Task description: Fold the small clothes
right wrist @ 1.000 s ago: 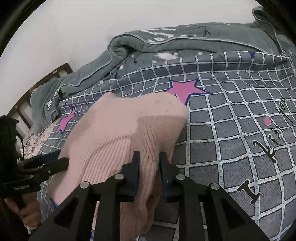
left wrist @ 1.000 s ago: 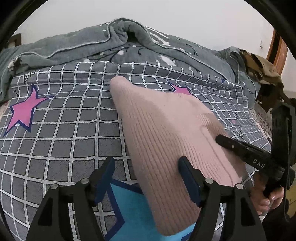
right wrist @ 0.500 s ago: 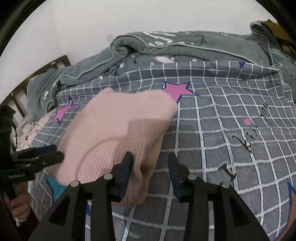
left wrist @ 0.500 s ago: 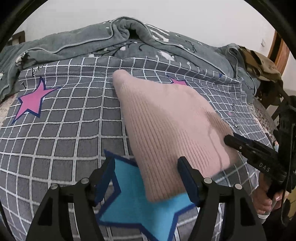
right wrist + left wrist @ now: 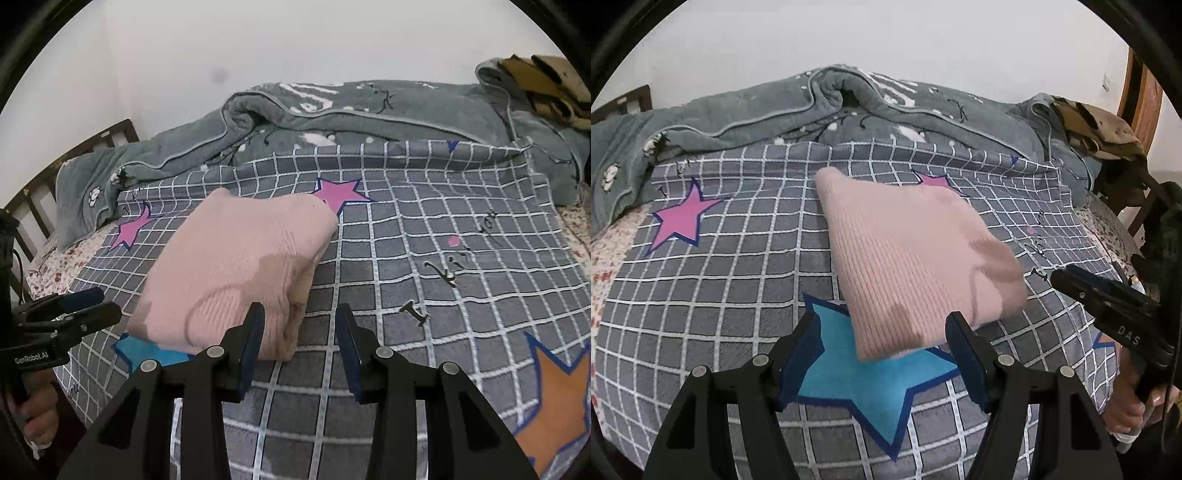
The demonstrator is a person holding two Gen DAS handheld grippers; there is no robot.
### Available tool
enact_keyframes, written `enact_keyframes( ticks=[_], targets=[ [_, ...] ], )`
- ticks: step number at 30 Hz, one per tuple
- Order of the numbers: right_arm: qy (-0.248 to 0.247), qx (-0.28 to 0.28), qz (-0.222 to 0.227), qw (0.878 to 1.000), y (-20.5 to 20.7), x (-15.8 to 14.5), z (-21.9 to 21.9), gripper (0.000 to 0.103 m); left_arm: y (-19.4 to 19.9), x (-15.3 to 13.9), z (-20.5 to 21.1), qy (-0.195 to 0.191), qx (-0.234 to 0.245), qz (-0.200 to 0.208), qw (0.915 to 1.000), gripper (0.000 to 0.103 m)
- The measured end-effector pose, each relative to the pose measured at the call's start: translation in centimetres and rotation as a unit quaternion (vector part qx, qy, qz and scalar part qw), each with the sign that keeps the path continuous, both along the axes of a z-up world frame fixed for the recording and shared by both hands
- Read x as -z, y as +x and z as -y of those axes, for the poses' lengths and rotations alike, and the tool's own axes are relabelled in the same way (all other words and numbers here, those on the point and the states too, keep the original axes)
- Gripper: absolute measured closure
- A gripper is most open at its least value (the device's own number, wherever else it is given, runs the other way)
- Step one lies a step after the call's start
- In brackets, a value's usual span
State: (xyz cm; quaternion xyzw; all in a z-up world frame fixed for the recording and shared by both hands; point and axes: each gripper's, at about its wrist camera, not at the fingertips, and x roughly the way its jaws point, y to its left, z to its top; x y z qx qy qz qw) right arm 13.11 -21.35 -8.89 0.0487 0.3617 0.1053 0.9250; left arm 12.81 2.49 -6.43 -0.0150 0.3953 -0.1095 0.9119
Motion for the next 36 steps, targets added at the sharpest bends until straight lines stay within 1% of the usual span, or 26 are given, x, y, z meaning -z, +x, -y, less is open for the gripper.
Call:
enact_keyframes(
  ticks=[2, 8, 10, 11, 13, 16, 18, 21, 25, 27, 30, 32, 34, 35, 36],
  targets=[
    [-0.006, 0.005, 0.006, 1.0, -1.0, -0.7, 0.1, 0.055, -0.8, -0.5, 0.0, 0.004, -0.006, 0.006, 1.0, 0.035],
    [-0.024, 0.012, 0.01, 1.0, -3.4, -1.9, 0.1, 0.052, -2.9, -1.3, -0.1, 0.012, -0.03, 0.01, 0.9994, 0.034],
    [-0.025, 0.012, 0.009, 1.0, -3.8, -2.0, 0.2, 0.05, -3.3, -1.1, -0.1, 0.029, -0.036, 0.012, 0.9989, 0.031],
    [-0.026, 0.013, 0.009, 1.0, -3.9, -1.9, 0.3, 0.05, -3.4, -0.9, -0.1, 0.041, -0.041, 0.012, 0.9983, 0.031],
    [-0.027, 0.012, 0.011, 0.999, -4.3, -1.7, 0.4, 0.05, -3.5, -0.1, -0.1, 0.053, -0.044, 0.008, 0.9976, 0.031],
    [-0.033, 0.006, 0.015, 0.999, -4.4, -0.7, 0.4, 0.05, -3.2, 1.6, 0.2, 0.066, -0.038, -0.002, 0.9971, 0.031],
    [-0.035, -0.004, 0.013, 0.999, -4.1, 0.5, 0.2, 0.05, -2.9, 2.8, 0.5, 0.074, -0.031, -0.006, 0.9968, 0.031],
    [-0.03, -0.016, 0.004, 0.999, -3.4, 2.3, -0.2, 0.051, -2.1, 4.7, 0.9, 0.075, -0.02, -0.018, 0.9968, 0.031],
    [-0.014, -0.037, -0.005, 0.999, -2.2, 3.9, -1.1, 0.051, -0.9, 5.8, 1.4, 0.083, -0.014, -0.012, 0.9964, 0.033],
    [-0.016, -0.046, -0.008, 0.999, -1.2, 4.4, -1.7, 0.051, -0.1, 5.9, 1.4, 0.077, -0.009, -0.008, 0.9969, 0.034],
    [-0.022, -0.056, -0.011, 0.998, 0.2, 5.1, -2.6, 0.051, 0.8, 6.0, 1.3, 0.075, -0.003, 0.002, 0.9972, 0.041],
    [-0.025, -0.067, -0.009, 0.997, 0.8, 5.4, -3.3, 0.051, 1.5, 6.4, 1.1, 0.073, -0.001, -0.002, 0.9973, 0.052],
    [-0.031, -0.077, -0.01, 0.997, 1.4, 5.8, -3.9, 0.051, 1.9, 6.6, 1.0, 0.059, 0.007, -0.01, 0.9982, 0.069],
    [-0.034, -0.079, -0.011, 0.996, 1.6, 6.0, -4.2, 0.052, 1.9, 6.5, 1.0, 0.048, 0.013, -0.011, 0.9987, 0.074],
    [-0.035, -0.082, -0.011, 0.996, 1.8, 6.1, -4.4, 0.057, 1.9, 6.4, 1.0, 0.037, 0.018, -0.011, 0.9991, 0.081]
  ],
)
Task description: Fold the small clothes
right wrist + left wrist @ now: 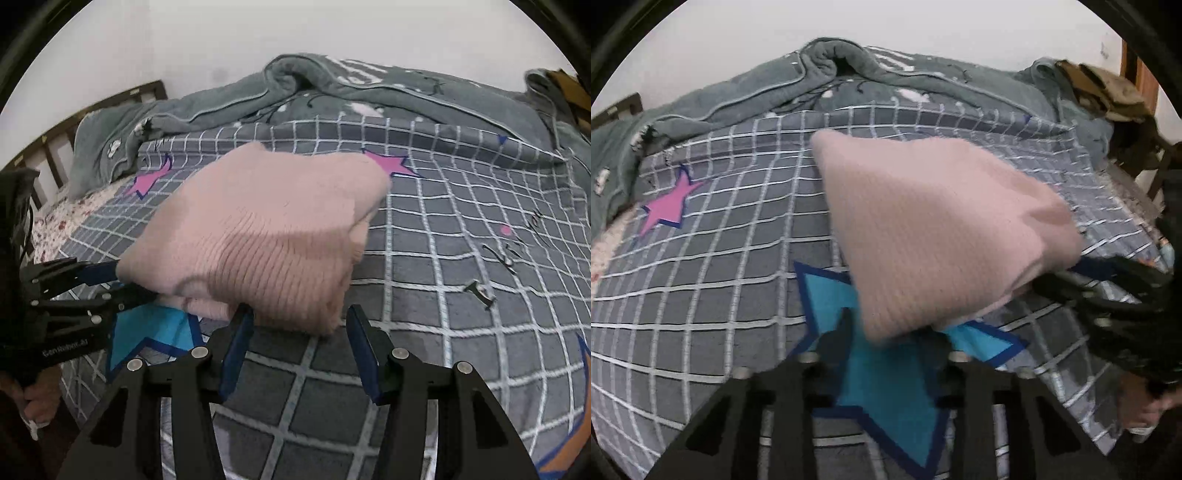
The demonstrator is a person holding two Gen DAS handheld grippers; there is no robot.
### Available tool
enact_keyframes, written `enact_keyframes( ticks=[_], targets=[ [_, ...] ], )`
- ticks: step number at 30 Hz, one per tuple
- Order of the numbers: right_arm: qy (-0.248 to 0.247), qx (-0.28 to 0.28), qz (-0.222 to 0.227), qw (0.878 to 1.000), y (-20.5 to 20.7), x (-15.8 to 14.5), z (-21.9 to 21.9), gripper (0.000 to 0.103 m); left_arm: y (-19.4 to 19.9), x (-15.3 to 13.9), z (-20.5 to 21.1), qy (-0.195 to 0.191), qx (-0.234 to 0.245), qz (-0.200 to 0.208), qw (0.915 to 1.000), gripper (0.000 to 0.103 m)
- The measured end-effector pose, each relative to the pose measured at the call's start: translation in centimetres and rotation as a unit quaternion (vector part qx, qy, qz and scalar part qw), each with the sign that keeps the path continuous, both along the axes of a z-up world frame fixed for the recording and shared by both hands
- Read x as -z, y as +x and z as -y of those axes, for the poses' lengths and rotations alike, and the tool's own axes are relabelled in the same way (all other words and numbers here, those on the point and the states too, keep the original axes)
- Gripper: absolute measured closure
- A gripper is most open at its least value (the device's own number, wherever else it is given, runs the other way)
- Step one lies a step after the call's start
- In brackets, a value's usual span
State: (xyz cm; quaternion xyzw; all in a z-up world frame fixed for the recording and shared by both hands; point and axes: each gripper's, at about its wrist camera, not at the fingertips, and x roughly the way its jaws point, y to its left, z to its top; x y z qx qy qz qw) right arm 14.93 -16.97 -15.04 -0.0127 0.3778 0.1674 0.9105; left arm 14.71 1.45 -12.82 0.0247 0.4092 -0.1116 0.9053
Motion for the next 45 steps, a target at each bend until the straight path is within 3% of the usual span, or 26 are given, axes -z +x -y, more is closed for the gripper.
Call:
enact_keyframes(
  ticks=[1, 4, 9, 14, 19, 26, 32, 34, 35, 36, 39, 43, 45],
  targets=[
    [-0.001, -0.005, -0.001, 1.0, 0.2, 0.1, -0.2, 0.061, -0.1, -0.2, 0.1, -0.002, -0.003, 0.005, 1.0, 0.083],
    [-0.012, 0.005, 0.019, 1.0, 0.4, 0.0, -0.2, 0.097, -0.3, -0.7, 0.4, -0.002, -0.005, 0.016, 0.9999, 0.086],
    [0.034, 0.01, 0.039, 0.999, 0.0, -0.6, 2.4, 0.098, -0.3, -0.5, 0.2, -0.012, -0.016, 0.005, 0.9998, 0.085],
    [0.037, 0.016, 0.035, 0.999, 0.0, 0.7, 2.7, 0.098, -0.7, -0.4, 0.8, 0.018, -0.028, 0.0, 0.9994, 0.085],
    [0.039, 0.001, 0.035, 0.999, -0.3, 0.1, 2.7, 0.095, -0.7, -0.9, 0.8, 0.023, -0.044, -0.013, 0.9987, 0.082],
    [0.05, -0.007, 0.044, 0.998, -0.6, -0.5, 2.9, 0.082, -0.9, -0.4, 0.9, 0.034, -0.063, -0.028, 0.9971, 0.081],
    [0.052, -0.033, 0.027, 0.998, -0.3, -0.5, 1.6, 0.081, -0.9, -0.2, 1.0, 0.041, -0.063, -0.026, 0.9968, 0.081],
    [0.052, -0.05, 0.034, 0.997, -1.1, -0.6, 1.5, 0.066, -0.9, -0.3, 1.0, 0.036, -0.061, -0.028, 0.9971, 0.081],
    [0.057, -0.057, 0.044, 0.996, -1.7, -0.8, 1.7, 0.05, -0.9, -0.3, 1.1, 0.036, -0.06, -0.027, 0.9972, 0.081],
    [0.06, -0.058, 0.054, 0.995, -2.1, -1.1, 1.8, 0.045, -1.0, -0.3, 1.1, 0.038, -0.06, -0.026, 0.9972, 0.08],
    [0.071, -0.05, 0.073, 0.994, -2.4, -1.8, 2.5, 0.045, -1.0, -0.4, 1.1, 0.039, -0.058, -0.024, 0.9973, 0.08],
    [0.093, -0.035, 0.053, 0.994, -0.8, -1.6, 2.6, 0.046, -1.0, -0.4, 0.9, 0.035, -0.057, -0.018, 0.9976, 0.08],
    [0.099, -0.036, 0.038, 0.994, 0.1, -1.1, 2.1, 0.058, -0.9, -0.4, 0.7, 0.027, -0.057, -0.016, 0.9979, 0.08]
  ],
)
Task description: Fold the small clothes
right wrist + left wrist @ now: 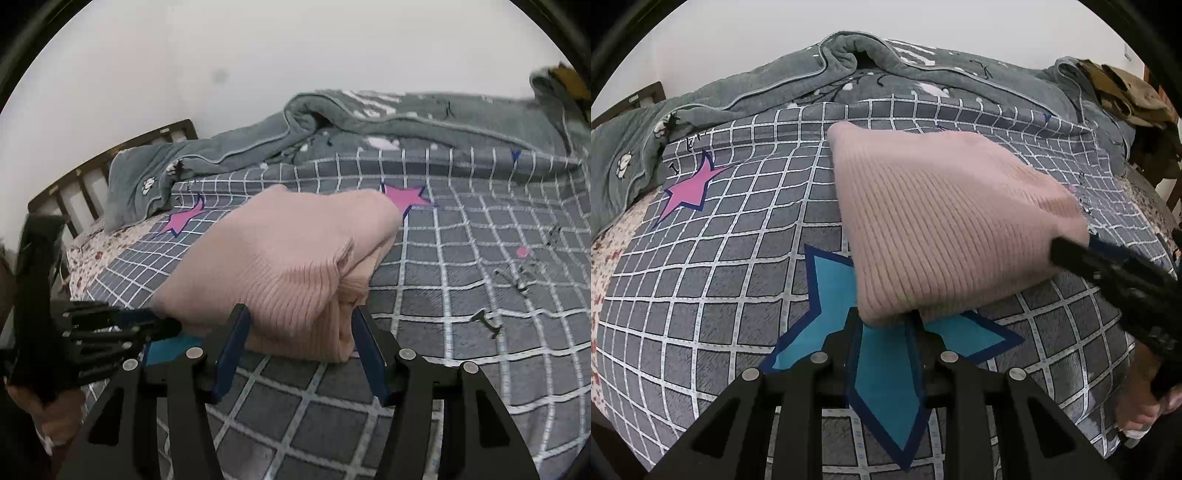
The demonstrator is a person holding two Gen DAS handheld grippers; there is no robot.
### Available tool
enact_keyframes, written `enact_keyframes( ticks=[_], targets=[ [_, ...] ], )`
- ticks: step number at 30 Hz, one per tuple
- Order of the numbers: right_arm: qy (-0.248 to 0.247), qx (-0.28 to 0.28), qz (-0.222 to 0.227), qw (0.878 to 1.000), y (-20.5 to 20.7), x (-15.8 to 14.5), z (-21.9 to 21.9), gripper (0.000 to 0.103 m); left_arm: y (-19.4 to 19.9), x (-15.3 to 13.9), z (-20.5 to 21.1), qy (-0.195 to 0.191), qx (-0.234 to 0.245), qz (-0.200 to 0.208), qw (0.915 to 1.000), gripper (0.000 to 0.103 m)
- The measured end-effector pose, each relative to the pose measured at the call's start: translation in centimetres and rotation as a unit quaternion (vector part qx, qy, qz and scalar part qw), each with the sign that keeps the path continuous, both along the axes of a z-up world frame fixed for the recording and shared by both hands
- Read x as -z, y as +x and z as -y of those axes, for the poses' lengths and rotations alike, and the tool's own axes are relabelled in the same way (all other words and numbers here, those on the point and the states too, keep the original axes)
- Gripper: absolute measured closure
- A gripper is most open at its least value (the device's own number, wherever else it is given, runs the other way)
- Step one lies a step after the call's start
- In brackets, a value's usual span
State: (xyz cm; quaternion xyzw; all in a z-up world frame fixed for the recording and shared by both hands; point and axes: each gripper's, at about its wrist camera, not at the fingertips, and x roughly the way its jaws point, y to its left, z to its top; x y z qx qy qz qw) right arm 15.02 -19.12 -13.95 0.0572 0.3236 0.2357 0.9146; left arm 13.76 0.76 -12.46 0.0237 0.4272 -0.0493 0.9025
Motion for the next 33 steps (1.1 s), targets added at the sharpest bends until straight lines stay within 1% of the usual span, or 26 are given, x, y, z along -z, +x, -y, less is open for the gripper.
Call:
enact_keyframes(
  ticks=[1, 2, 3, 4, 5, 6, 8, 9, 10, 11, 12, 14, 15, 16, 18, 19, 21, 22, 25, 27, 28, 30, 31, 33],
  targets=[
    [0.0, -0.003, -0.006, 1.0, 0.2, 0.3, -0.2, 0.063, 0.1, 0.1, -0.1, -0.004, 0.001, 0.001, 1.0, 0.08],
    [0.003, -0.009, -0.013, 1.0, 0.3, 0.6, -0.6, 0.081, 0.1, 0.2, -0.1, -0.007, 0.003, 0.003, 1.0, 0.08],
    [0.008, -0.014, -0.017, 1.0, 0.5, 0.8, -0.9, 0.088, 0.1, 0.2, -0.1, -0.007, 0.007, 0.005, 0.9999, 0.08],
    [0.007, -0.01, -0.012, 1.0, 0.6, 0.8, -1.0, 0.09, 0.2, 0.3, 0.0, -0.006, 0.011, 0.007, 0.9999, 0.084],
    [0.005, -0.006, 0.0, 1.0, 0.5, 0.6, -1.1, 0.095, 0.0, 0.1, -0.1, -0.008, 0.013, 0.016, 0.9998, 0.087],
    [0.009, -0.001, 0.019, 1.0, 0.2, 0.2, -0.8, 0.096, -0.1, -0.1, -0.2, -0.015, 0.014, 0.023, 0.9995, 0.088],
    [0.023, 0.011, 0.046, 0.999, -0.5, -0.9, 0.4, 0.097, -0.5, -0.7, -0.6, -0.034, 0.02, 0.035, 0.9986, 0.088],
    [0.045, 0.015, 0.06, 0.997, -1.1, -1.6, 1.8, 0.097, -0.6, -0.8, -0.6, -0.035, 0.021, 0.036, 0.9985, 0.088],
    [0.055, 0.014, 0.057, 0.997, -1.0, -1.8, 2.6, 0.097, -0.6, -0.7, -0.5, -0.031, 0.025, 0.034, 0.9986, 0.088],
    [0.052, 0.019, 0.047, 0.997, -0.7, -1.6, 3.2, 0.097, -0.6, -0.5, -0.2, -0.025, 0.031, 0.032, 0.9987, 0.088],
    [0.039, 0.031, 0.031, 0.998, -0.1, -0.8, 3.5, 0.097, -0.6, -0.4, 0.1, -0.02, 0.036, 0.031, 0.9987, 0.088],
    [0.024, 0.039, -0.007, 0.999, 0.9, 0.7, 3.2, 0.097, -0.6, -0.1, 0.3, -0.008, 0.034, 0.029, 0.999, 0.088],
    [0.014, 0.039, -0.02, 0.999, 1.2, 1.3, 2.7, 0.096, -0.6, 0.0, 0.3, -0.007, 0.033, 0.026, 0.9991, 0.086],
    [0.001, 0.037, -0.021, 0.999, 1.2, 1.5, 2.1, 0.095, -0.6, 0.0, 0.1, -0.009, 0.031, 0.022, 0.9992, 0.085],
    [-0.025, 0.026, -0.013, 0.999, 0.9, 1.3, 1.3, 0.088, -0.8, 0.1, -0.3, -0.015, 0.03, 0.014, 0.9993, 0.084],
    [-0.028, 0.022, -0.01, 0.999, 0.7, 1.1, 1.3, 0.085, -1.0, 0.0, -0.6, -0.014, 0.028, 0.012, 0.9994, 0.08],
    [-0.022, 0.023, -0.002, 0.999, 0.3, 0.6, 2.0, 0.071, -1.5, -0.2, -1.2, -0.011, 0.022, 0.016, 0.9996, 0.075],
    [-0.014, 0.025, 0.003, 1.0, 0.0, 0.1, 2.5, 0.07, -1.9, -0.4, -1.7, -0.013, 0.021, 0.019, 0.9995, 0.071],
    [0.006, 0.041, 0.03, 0.999, -0.6, -1.6, 3.4, 0.07, -2.5, -0.8, -2.9, -0.022, 0.011, 0.027, 0.9993, 0.07],
    [0.025, 0.051, 0.041, 0.998, -0.2, -2.5, 3.6, 0.07, -2.4, -1.3, -3.8, -0.028, -0.002, 0.03, 0.9991, 0.07],
    [0.028, 0.056, 0.04, 0.997, 0.3, -2.8, 3.5, 0.07, -2.3, -1.6, -4.1, -0.033, -0.008, 0.031, 0.9989, 0.07],
    [0.016, 0.063, 0.031, 0.997, 1.3, -3.0, 2.8, 0.07, -1.9, -2.1, -4.4, -0.042, -0.015, 0.035, 0.9984, 0.07],
    [0.011, 0.062, 0.028, 0.998, 1.7, -2.9, 2.5, 0.07, -1.5, -2.4, -4.4, -0.048, -0.018, 0.039, 0.9979, 0.07],
    [-0.002, 0.06, 0.007, 0.998, 2.7, -2.0, 2.0, 0.07, -0.7, -2.9, -4.0, -0.056, -0.018, 0.043, 0.9974, 0.07]
  ],
)
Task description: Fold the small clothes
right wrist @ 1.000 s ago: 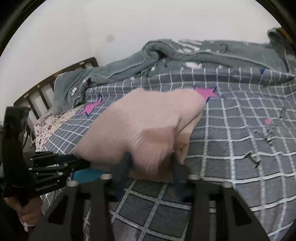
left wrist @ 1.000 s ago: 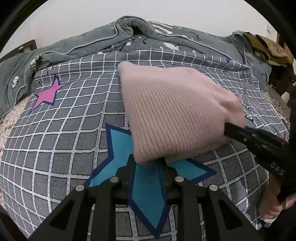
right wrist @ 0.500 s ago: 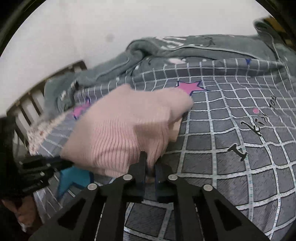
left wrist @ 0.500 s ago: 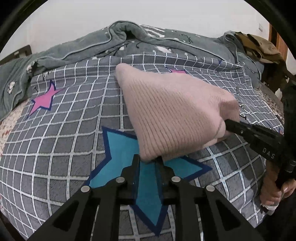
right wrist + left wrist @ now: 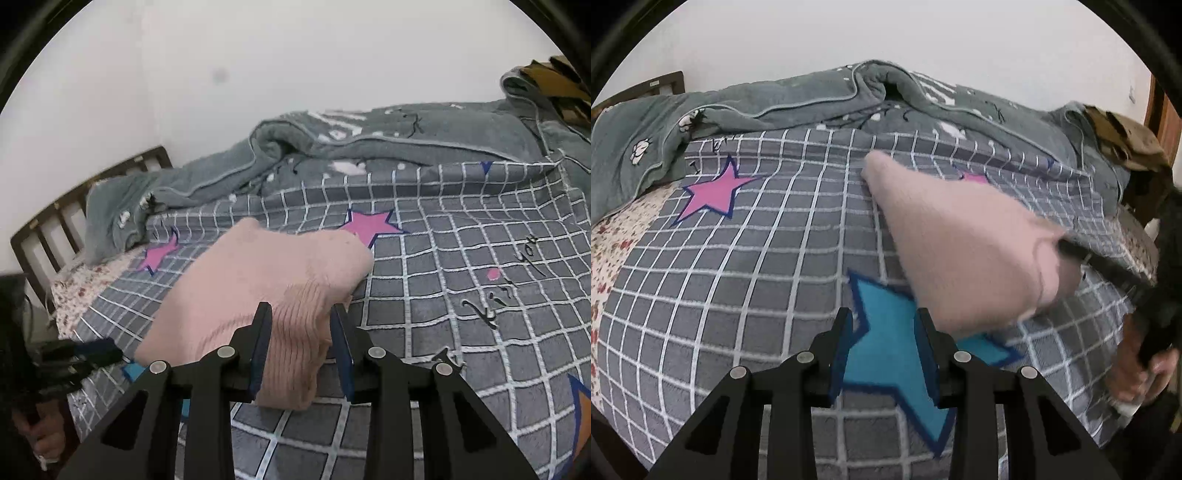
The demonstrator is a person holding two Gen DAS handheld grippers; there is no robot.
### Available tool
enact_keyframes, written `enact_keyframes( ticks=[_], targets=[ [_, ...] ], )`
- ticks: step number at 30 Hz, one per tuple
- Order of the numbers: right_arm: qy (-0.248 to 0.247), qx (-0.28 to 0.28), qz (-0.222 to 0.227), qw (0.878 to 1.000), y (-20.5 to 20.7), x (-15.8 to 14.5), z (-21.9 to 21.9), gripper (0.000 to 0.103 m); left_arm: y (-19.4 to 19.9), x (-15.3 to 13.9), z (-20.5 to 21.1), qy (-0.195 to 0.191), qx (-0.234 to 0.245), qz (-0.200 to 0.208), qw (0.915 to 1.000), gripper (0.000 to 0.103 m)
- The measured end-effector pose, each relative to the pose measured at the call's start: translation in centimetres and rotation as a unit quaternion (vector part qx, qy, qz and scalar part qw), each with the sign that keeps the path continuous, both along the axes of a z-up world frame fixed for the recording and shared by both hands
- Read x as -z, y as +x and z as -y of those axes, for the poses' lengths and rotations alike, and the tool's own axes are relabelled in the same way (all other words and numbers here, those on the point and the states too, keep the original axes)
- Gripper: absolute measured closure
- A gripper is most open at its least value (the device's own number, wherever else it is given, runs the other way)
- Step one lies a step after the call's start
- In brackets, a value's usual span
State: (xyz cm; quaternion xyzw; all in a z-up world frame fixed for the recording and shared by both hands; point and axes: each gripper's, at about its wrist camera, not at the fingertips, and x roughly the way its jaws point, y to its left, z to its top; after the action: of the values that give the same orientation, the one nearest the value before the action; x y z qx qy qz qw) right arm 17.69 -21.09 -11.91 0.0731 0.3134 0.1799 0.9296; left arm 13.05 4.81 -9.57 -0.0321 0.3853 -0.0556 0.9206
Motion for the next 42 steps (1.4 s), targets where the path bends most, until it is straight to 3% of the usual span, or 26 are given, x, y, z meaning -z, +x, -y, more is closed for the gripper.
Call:
enact_keyframes(
  ticks=[5, 11, 14, 21, 23, 24, 27, 32, 36, 42],
  targets=[
    [-0.007, 0.013, -0.048, 0.999, 1.3, 3.2, 0.4, 0.072, 2.3, -0.7, 1.8, -0.021, 0.016, 0.006, 0.9996, 0.07],
    [-0.024, 0.014, -0.039, 0.999, 0.5, 3.2, 0.4, 0.069, 3.8, 1.0, 3.5, 0.004, 0.013, -0.019, 0.9997, 0.07],
    [-0.016, 0.018, -0.043, 0.999, -0.1, 2.7, 0.9, 0.059, 3.2, 1.0, 3.3, 0.009, 0.017, -0.019, 0.9996, 0.07],
    [-0.019, 0.043, -0.053, 0.998, -2.2, -1.4, 1.9, 0.058, 0.8, -1.1, 2.5, -0.003, 0.004, -0.024, 0.9997, 0.07],
    [-0.029, 0.056, -0.044, 0.997, -3.6, -3.1, 2.2, 0.048, -0.2, -1.8, 2.7, -0.001, 0.001, -0.025, 0.9997, 0.064],
    [-0.033, 0.063, -0.038, 0.997, -4.5, -4.2, 2.3, 0.04, -0.7, -2.2, 2.7, -0.002, 0.002, -0.025, 0.9997, 0.058],
    [-0.042, 0.07, -0.026, 0.996, -6.6, -6.2, 2.5, 0.033, -2.9, -3.8, 3.0, -0.005, 0.003, -0.006, 1.0, 0.039],
    [-0.056, 0.079, -0.025, 0.995, -10.0, -8.4, 2.7, 0.024, -6.4, -6.7, 3.5, 0.007, -0.005, 0.023, 0.9997, 0.031],
    [-0.079, 0.08, -0.001, 0.994, -13.0, -9.8, 2.4, 0.004, -8.6, -8.5, 3.8, 0.026, -0.009, 0.033, 0.9991, 0.028],
    [-0.086, 0.088, 0.014, 0.992, -16.4, -10.8, 2.2, 0.002, -11.3, -10.3, 4.1, 0.037, -0.023, 0.041, 0.9982, 0.021]
  ],
)
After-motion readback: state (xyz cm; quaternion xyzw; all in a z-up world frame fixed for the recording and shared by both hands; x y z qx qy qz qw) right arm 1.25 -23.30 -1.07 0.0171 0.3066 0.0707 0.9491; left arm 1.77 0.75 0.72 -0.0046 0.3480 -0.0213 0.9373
